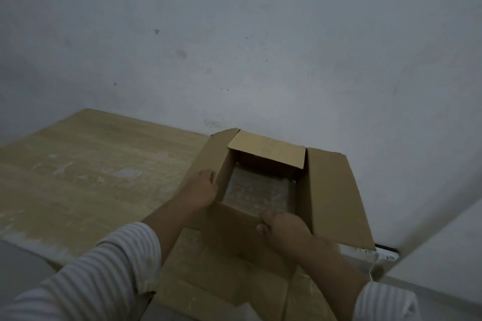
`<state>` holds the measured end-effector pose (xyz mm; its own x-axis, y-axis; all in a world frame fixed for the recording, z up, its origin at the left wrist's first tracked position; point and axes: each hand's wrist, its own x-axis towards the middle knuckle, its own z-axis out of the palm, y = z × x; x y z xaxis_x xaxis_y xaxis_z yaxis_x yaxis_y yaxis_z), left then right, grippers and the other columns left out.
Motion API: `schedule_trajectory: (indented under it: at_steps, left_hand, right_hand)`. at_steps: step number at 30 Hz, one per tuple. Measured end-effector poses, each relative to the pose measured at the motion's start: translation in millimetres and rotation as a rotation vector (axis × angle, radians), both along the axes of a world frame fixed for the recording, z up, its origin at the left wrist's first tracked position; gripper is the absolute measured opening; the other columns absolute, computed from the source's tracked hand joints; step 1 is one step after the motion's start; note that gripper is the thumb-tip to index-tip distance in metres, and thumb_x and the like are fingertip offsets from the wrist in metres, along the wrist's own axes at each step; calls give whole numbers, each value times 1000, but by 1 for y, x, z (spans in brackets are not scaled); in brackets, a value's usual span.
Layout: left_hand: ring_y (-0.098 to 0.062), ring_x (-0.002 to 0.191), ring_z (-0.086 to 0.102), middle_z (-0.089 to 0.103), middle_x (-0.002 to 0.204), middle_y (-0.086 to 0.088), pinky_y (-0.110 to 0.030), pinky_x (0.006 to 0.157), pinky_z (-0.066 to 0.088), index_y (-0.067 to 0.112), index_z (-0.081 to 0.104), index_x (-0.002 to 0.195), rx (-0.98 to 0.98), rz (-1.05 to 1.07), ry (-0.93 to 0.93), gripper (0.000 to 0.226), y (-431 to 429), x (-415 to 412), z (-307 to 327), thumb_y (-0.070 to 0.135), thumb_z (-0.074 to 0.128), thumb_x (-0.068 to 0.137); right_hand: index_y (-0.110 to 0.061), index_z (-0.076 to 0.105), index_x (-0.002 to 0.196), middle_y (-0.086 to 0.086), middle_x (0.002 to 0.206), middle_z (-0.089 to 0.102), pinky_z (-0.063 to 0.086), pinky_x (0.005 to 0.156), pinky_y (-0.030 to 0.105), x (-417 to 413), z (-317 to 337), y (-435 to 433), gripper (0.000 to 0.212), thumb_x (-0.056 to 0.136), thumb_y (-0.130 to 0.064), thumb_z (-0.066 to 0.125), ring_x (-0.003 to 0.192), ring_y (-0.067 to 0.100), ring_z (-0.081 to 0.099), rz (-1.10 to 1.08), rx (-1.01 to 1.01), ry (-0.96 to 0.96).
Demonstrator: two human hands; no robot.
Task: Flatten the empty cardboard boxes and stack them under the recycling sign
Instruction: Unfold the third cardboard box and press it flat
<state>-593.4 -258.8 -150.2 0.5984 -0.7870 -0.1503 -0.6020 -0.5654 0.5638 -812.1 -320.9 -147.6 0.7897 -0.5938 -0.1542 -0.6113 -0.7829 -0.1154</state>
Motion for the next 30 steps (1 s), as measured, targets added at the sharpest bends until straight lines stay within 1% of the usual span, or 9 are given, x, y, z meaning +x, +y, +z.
schedule_trajectory:
  at_steps: [4,8,14,16,19,22,25,28,30]
  left_hand:
    - [-31,132,38,33,149,-11,-45,105,38,15,27,147,29,3,-155,50,-27,-7,-5,19,37,98]
    - [-30,136,33,29,152,-11,-44,108,33,16,24,148,68,22,-253,54,-61,-5,2,15,38,95]
    - [-31,136,35,30,153,-11,-44,107,35,16,25,147,45,-31,-169,56,-100,21,3,13,42,95]
    - [-32,138,34,27,156,-11,-43,109,34,17,20,151,29,-21,-51,58,-103,25,-3,10,40,97]
    - [-31,141,33,24,158,-8,-47,112,35,21,18,152,-13,-11,17,59,-105,27,-11,8,37,98]
    - [-31,139,37,22,159,-7,-50,110,38,21,19,152,-30,-12,-3,57,-106,30,-15,10,35,99]
    - [-32,137,39,23,159,-7,-49,109,38,21,20,152,-27,-19,-12,53,-105,31,-14,13,32,101]
    - [-36,128,48,31,155,-11,-46,101,44,20,21,152,-18,-21,-41,52,-105,32,-13,14,32,101]
    - [-35,123,51,32,154,-11,-41,96,45,18,22,152,-31,-17,-51,52,-106,34,-14,14,33,101]
  right_hand:
    - [-14,55,115,12,115,63,31,68,29,3,-1,-9,32,97,-37,41,106,31,59,44,5,-7]
    - [-19,60,120,6,122,63,43,84,31,10,10,-33,39,96,-44,42,111,24,57,99,183,8]
    - [-20,48,135,5,133,53,40,103,35,15,13,-114,42,97,-38,42,122,22,48,-165,-23,-23]
    - [-16,39,142,7,143,44,32,110,34,18,6,-136,50,96,-35,45,131,23,39,-185,-69,-7]
    - [-12,25,149,10,154,27,15,117,32,23,7,-163,62,94,-31,49,142,26,22,-223,-164,-166]
    - [-9,17,150,11,158,16,11,119,34,33,13,-192,66,95,-26,50,146,26,11,-294,-169,-297]
    - [-13,10,151,6,160,6,10,120,38,47,11,-223,69,96,-28,48,148,26,4,-388,-114,-245]
    - [-12,16,150,7,159,14,18,120,40,59,4,-250,65,96,-28,48,146,26,14,-417,-84,-157]
    - [-11,35,142,10,148,37,33,110,40,67,-1,-263,49,96,-27,47,134,28,36,-438,-51,-88]
